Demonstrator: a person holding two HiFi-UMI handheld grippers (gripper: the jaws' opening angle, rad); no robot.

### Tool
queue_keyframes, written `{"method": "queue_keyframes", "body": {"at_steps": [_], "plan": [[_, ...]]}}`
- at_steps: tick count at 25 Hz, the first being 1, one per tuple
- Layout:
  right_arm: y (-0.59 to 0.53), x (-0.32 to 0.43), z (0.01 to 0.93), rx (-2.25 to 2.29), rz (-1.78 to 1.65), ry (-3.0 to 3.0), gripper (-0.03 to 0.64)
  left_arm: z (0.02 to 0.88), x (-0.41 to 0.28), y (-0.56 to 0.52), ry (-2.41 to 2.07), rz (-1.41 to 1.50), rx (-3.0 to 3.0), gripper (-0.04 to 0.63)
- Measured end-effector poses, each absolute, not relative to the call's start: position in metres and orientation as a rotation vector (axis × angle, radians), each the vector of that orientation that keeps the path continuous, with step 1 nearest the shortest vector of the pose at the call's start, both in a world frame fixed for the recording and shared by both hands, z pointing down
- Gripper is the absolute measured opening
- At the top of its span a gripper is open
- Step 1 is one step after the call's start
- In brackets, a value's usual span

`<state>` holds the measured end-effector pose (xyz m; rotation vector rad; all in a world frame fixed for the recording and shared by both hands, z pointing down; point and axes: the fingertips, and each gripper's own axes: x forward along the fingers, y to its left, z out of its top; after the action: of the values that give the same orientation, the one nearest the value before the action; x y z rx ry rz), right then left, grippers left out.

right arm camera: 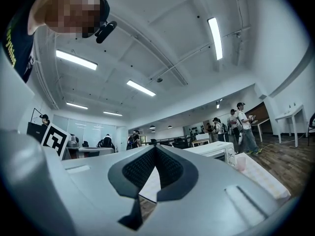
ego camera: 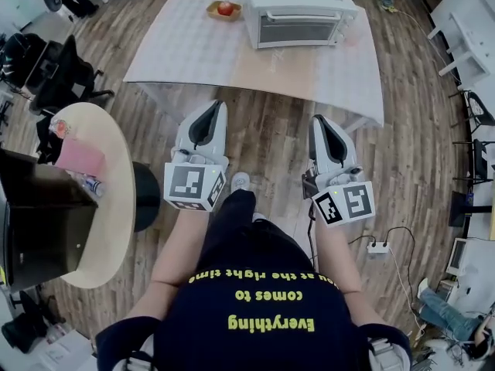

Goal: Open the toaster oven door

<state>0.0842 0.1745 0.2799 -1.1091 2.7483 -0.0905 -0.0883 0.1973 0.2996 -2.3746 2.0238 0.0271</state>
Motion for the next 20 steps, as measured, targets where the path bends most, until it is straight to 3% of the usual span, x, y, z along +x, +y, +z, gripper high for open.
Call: {"method": "queue_keyframes", "body": {"at_steps": [20], "plan": [[-0.063,-0.002,0.273,-1.266,-0.068,2.697,0.012,0.297,-0.167,-0.059,1.858,0.029,-2.518,0.002]]}}
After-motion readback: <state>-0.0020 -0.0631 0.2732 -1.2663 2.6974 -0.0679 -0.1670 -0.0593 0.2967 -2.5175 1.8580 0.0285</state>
